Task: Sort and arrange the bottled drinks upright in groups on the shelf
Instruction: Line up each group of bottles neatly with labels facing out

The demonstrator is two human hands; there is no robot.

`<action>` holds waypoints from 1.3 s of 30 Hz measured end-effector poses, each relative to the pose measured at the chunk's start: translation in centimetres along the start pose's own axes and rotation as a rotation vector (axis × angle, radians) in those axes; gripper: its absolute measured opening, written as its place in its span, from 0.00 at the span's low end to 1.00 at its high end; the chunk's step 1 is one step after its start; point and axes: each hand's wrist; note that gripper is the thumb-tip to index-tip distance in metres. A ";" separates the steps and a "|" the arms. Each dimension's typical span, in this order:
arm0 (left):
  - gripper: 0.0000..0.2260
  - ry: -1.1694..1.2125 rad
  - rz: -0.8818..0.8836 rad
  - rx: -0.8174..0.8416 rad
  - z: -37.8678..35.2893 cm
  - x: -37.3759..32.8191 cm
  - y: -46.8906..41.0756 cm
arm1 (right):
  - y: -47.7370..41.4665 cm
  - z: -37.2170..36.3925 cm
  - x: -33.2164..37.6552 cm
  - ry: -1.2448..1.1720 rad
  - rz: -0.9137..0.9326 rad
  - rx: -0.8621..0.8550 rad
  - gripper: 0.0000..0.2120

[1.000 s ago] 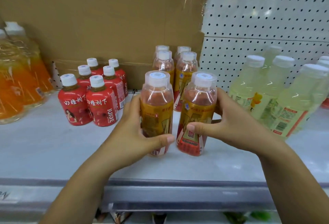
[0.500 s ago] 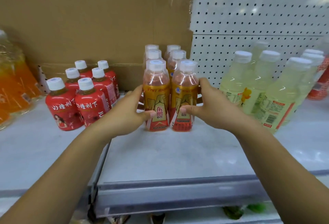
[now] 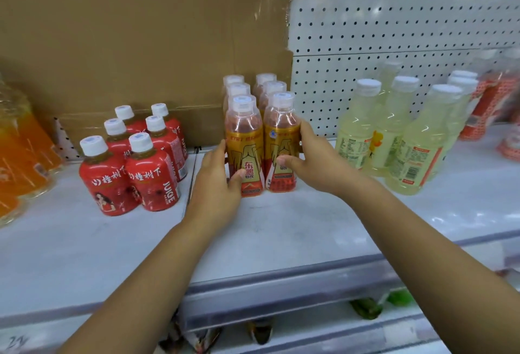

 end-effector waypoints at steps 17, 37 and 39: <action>0.21 -0.098 -0.460 0.088 -5.0 -12.7 -1.8 | 6.8 12.8 -2.9 0.272 0.144 -0.405 0.14; 0.16 -0.176 0.015 0.291 -12.1 -20.9 -15.7 | -9.0 24.4 -7.5 0.579 0.205 0.161 0.21; 0.18 -0.143 0.043 0.241 -12.8 -20.9 -16.4 | -9.7 24.9 -7.8 0.571 0.228 0.214 0.18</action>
Point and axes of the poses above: each hand's wrist, its own y-axis away from the middle knuckle, its own z-axis out of the back of the hand, x = y × z, and after that the axes turned 4 degrees about -x, right-handed
